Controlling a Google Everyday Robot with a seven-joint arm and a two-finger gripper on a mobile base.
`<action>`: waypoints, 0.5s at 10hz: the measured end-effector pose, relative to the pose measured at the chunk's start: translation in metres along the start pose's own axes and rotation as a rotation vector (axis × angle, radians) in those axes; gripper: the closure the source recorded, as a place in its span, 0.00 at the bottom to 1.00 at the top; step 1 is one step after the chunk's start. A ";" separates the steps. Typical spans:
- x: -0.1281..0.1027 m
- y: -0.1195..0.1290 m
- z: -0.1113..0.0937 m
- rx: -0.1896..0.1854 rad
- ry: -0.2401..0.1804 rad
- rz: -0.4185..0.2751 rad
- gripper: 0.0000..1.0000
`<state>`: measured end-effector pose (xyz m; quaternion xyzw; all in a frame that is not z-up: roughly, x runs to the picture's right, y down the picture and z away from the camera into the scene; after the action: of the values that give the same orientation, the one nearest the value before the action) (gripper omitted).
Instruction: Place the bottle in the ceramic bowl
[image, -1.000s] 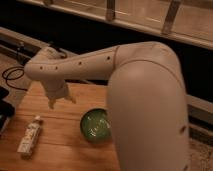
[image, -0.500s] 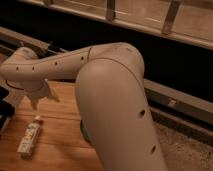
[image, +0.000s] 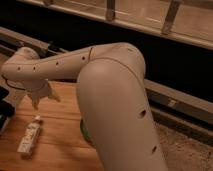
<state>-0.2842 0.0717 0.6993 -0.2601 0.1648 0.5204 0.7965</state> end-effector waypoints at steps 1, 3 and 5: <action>0.005 0.005 0.011 -0.010 0.016 -0.015 0.35; 0.013 0.018 0.036 -0.042 0.030 -0.034 0.35; 0.024 0.049 0.052 -0.112 0.017 -0.053 0.35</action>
<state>-0.3198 0.1354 0.7166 -0.3129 0.1354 0.5052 0.7928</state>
